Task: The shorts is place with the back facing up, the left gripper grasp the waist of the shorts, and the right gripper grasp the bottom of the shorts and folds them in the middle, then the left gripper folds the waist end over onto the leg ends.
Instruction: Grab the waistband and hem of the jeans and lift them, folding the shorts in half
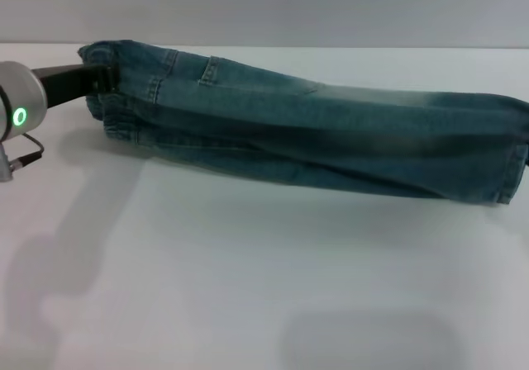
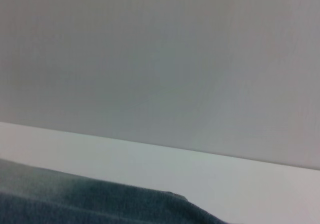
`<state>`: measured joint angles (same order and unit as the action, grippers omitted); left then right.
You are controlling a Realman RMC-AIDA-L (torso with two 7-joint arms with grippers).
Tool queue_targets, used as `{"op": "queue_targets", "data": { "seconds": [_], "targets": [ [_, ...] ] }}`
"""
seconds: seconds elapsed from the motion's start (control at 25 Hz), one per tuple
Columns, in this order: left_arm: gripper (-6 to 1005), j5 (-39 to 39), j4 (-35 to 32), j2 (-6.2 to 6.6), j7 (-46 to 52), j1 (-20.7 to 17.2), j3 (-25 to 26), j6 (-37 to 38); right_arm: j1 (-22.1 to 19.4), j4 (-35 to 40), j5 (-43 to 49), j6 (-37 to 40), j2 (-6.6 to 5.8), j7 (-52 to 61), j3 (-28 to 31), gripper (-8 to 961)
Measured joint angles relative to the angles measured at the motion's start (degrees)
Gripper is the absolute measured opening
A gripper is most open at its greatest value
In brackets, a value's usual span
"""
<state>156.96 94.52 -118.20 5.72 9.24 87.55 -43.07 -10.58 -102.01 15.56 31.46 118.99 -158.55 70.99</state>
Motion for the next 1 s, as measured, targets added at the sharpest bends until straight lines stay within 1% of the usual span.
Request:
{"op": "queue_targets", "data": {
  "seconds": [0.16,0.28,0.52,0.72,0.84,0.88,0.92,0.96,1.0],
  "targets": [
    [224,-0.4,-3.2,0.00,0.1,2.1,-0.1,1.3,0.6,2.1,-0.3,-3.3,0.05,0.3,0.8,53],
    [230,-0.7,-5.1,-0.01,0.1,3.6,-0.2,1.5,1.4,2.9,-0.4,-3.7,0.01,0.7,1.4,55],
    [244,-1.9,-8.2,0.03,0.0,5.5,-0.2,3.9,2.4,5.3,-0.5,-5.0,-0.02,2.0,2.4,61],
    [256,-3.0,-10.3,0.06,-0.1,6.4,0.1,6.6,3.8,9.3,-0.6,-8.6,-0.01,3.2,4.5,65],
    [263,-4.7,-13.1,0.10,-0.8,6.9,-1.0,12.4,5.4,14.4,-0.6,-15.0,-0.10,4.9,7.0,67],
    [265,-4.7,-13.1,0.10,-0.8,6.9,-1.0,12.4,6.0,16.5,-0.6,-17.7,-0.12,5.0,7.7,68],
    [267,-5.1,-14.3,0.13,-1.1,7.1,-1.6,14.8,6.7,19.0,-0.6,-20.9,-0.14,5.0,8.4,69],
    [270,-5.1,-14.3,0.13,-1.1,7.1,-1.6,14.8,7.7,22.0,-0.6,-24.3,-0.15,5.0,9.4,70],
    [272,-5.4,-18.3,0.21,-1.5,8.5,-3.1,20.0,8.5,24.4,-0.5,-27.3,-0.15,5.0,10.1,71]
  ]
}}
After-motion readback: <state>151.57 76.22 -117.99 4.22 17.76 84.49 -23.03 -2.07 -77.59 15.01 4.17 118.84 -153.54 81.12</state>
